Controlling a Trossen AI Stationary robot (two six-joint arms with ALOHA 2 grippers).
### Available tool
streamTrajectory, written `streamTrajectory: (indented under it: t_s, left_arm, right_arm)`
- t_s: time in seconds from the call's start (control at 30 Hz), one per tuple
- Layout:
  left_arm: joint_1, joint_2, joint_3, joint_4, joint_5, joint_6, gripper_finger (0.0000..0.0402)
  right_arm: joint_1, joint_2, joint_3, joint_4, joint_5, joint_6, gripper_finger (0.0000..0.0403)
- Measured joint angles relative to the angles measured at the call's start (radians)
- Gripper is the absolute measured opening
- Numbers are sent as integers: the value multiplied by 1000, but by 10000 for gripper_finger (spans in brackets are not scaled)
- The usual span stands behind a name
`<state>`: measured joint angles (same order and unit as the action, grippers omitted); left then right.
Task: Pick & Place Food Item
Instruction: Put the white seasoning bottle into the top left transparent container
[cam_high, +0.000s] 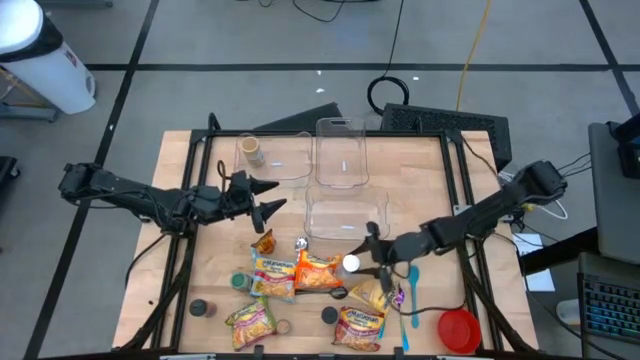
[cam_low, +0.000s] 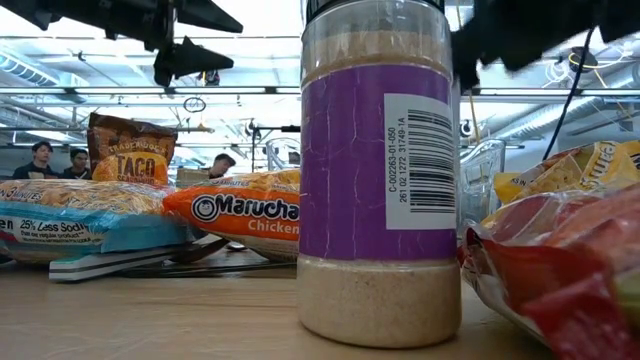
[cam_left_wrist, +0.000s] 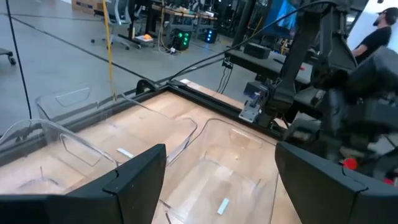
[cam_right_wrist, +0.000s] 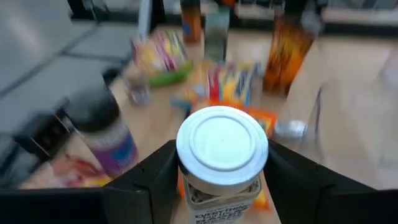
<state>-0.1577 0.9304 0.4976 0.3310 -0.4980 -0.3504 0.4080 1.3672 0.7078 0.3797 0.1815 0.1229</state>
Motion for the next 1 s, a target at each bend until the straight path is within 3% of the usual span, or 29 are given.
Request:
streamTrajectory:
  t_s: [0.1,0.3,0.43,0.57,0.8,1.0]
  left_arm:
    - [-1,35,1,61,19,2,308]
    - [-2,208,2,296,217,133,308]
    - [-2,351,36,419,319,206,308]
    - [-1,471,135,405,345,252,308]
    - [-6,614,348,183,365,349,308]
    - [0,697,429,163,285,360,308]
  right_arm:
    - [-1,-96,0,-13,18,-53,193]
    - [-9,-232,1,-17,156,-163,193]
    - [-44,-259,2,-32,164,-187,193]
    - [-87,-253,2,-36,162,-187,193]
    - [-140,-245,2,-32,158,-188,193]
    - [-140,-245,2,-29,154,-194,193]
